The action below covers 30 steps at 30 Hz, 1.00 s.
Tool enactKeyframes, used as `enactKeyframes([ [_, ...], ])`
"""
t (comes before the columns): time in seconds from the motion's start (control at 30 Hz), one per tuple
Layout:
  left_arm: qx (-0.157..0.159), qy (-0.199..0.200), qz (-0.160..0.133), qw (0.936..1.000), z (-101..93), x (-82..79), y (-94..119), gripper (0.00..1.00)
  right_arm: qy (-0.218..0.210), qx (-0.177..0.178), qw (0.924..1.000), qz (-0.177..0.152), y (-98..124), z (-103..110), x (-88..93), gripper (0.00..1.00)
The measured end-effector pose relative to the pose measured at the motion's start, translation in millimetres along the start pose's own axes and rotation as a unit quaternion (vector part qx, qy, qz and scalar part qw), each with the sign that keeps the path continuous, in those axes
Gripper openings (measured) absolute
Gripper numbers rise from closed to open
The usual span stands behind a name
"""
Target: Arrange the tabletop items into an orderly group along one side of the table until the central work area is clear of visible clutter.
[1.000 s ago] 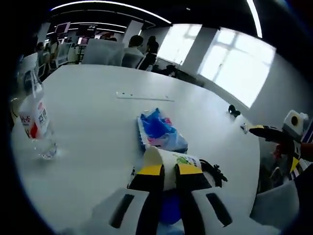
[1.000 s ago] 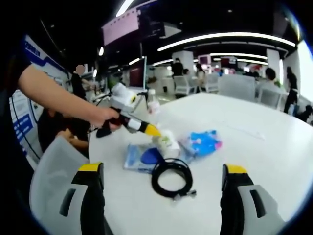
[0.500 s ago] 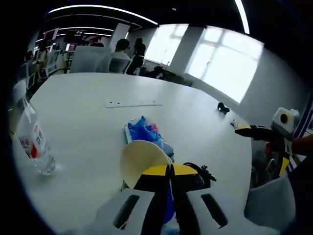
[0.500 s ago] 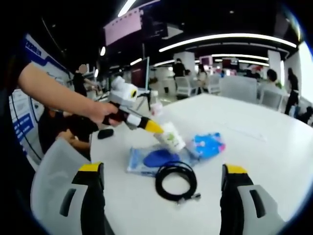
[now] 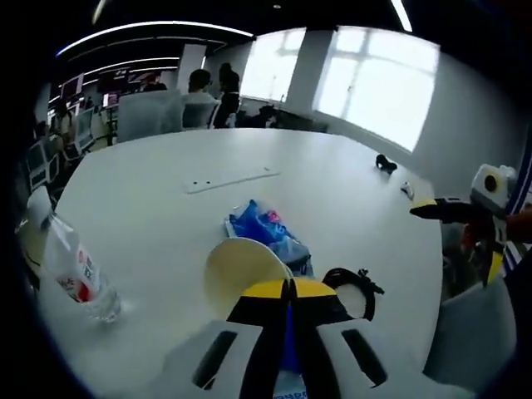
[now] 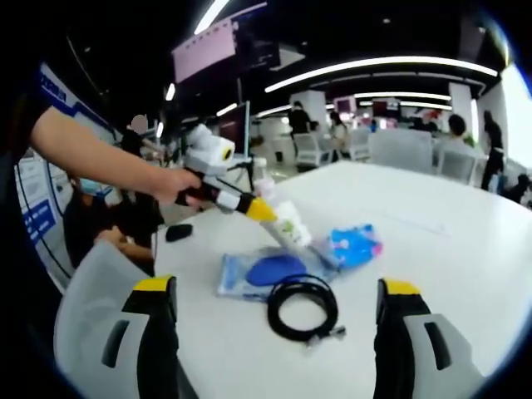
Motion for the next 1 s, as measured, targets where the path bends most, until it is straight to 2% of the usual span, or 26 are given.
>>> enactKeyframes([
  [0.23, -0.003, -0.026, 0.012, 0.9996, 4.9, -5.4, 2.4, 0.00, -0.005, -0.001, 1.0000, -0.002, -3.1, 3.9, 2.0, 0.97],
  [0.8, -0.016, -0.056, 0.031, 0.9978, 21.8, -13.6, 7.2, 0.00, -0.012, 0.010, 0.9999, -0.002, -11.4, 7.5, 6.5, 0.98],
  [0.9, -0.020, -0.073, 0.046, 0.9960, 27.7, -14.5, 7.1, 0.00, -0.011, 0.010, 0.9999, 0.003, -11.1, 7.6, 9.2, 0.98],
  [0.97, -0.041, -0.109, 0.049, 0.9919, 33.4, -17.9, 9.1, 0.00, -0.013, 0.011, 0.9998, 0.004, -10.9, 7.3, 10.5, 0.98],
  [1.0, -0.041, -0.107, 0.048, 0.9923, 33.6, -17.9, 9.1, 0.00, -0.013, 0.012, 0.9998, 0.004, -10.8, 7.1, 10.9, 0.98],
])
Point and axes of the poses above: the point that each gripper's makers call its tool centre point, and the gripper's own axes: y roughly backward along the fingers, z roughly to its left, x roughly out of its underside, the point moved 9 cm from there along y, roughly backward along the fingers, and after that the axes turned 12 degrees about -z, right-handed, at the moved point
